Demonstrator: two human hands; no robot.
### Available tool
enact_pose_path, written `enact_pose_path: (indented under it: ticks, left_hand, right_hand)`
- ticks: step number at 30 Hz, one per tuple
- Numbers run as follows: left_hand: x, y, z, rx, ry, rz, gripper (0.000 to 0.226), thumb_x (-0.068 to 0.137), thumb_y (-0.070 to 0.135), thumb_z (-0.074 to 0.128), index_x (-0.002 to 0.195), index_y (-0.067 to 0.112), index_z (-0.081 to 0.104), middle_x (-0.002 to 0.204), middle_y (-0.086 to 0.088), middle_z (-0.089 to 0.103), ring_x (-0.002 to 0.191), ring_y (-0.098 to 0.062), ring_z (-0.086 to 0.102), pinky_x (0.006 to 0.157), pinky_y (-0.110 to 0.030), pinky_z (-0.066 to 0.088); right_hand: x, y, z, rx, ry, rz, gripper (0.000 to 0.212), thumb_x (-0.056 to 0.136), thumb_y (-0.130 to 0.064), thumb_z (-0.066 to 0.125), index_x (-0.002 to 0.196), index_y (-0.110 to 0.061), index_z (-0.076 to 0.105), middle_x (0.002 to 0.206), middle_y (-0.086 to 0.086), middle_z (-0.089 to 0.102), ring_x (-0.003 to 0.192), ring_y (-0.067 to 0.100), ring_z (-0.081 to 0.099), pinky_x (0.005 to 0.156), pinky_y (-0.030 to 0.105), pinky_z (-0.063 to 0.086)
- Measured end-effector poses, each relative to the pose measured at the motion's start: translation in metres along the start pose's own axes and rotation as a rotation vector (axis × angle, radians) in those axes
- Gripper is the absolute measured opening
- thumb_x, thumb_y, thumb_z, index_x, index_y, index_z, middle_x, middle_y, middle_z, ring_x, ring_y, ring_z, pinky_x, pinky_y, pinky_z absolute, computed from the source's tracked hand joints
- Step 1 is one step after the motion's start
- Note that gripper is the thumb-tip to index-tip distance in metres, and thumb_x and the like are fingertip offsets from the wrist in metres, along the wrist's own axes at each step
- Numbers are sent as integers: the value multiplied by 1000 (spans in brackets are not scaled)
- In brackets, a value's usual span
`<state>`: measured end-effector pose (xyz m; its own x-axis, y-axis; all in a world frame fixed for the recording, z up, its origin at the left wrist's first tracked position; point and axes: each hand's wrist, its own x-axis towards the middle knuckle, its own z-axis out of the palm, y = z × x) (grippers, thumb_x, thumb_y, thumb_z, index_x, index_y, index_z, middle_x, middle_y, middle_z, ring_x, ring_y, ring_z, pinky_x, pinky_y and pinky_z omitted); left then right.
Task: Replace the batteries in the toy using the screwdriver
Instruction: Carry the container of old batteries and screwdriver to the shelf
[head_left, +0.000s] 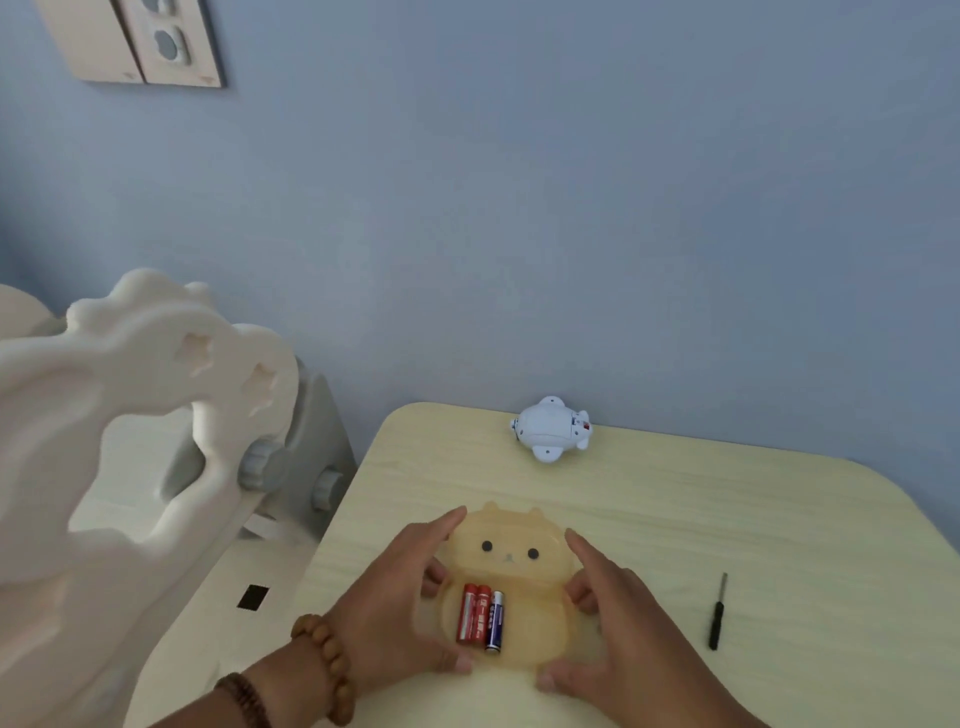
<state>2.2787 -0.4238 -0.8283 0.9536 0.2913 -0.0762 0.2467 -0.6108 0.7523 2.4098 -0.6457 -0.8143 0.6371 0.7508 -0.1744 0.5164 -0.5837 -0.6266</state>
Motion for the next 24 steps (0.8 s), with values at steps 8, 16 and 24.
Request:
enact_pose_path:
  ticks: [8, 16, 24]
  left_hand:
    - [2, 0, 0, -13, 35, -19, 140, 38, 53, 95, 146, 54, 5, 127, 28, 32, 102, 0, 54, 87, -15, 51]
    - [9, -2, 8, 32, 19, 66, 140, 39, 59, 92, 148, 49, 5, 124, 31, 31, 101, -3, 52, 86, -15, 48]
    - [11, 4, 5, 207, -11, 235, 80, 56, 68, 80, 123, 47, 40, 121, 32, 38, 98, 6, 50, 82, -9, 44]
  right_hand:
    - [13, 6, -8, 167, -41, -66, 134, 52, -43, 94, 151, -53, 5, 144, -33, 24, 110, -22, 38, 88, 10, 41]
    - [12, 22, -5, 136, 80, -225, 127, 58, -28, 91, 151, -50, 6, 144, -31, 13, 120, 2, 45, 91, 14, 49]
    - [-2, 25, -10, 31, 195, -322, 74, 62, -58, 81, 124, -56, 41, 144, -33, 25, 118, -6, 53, 85, 14, 51]
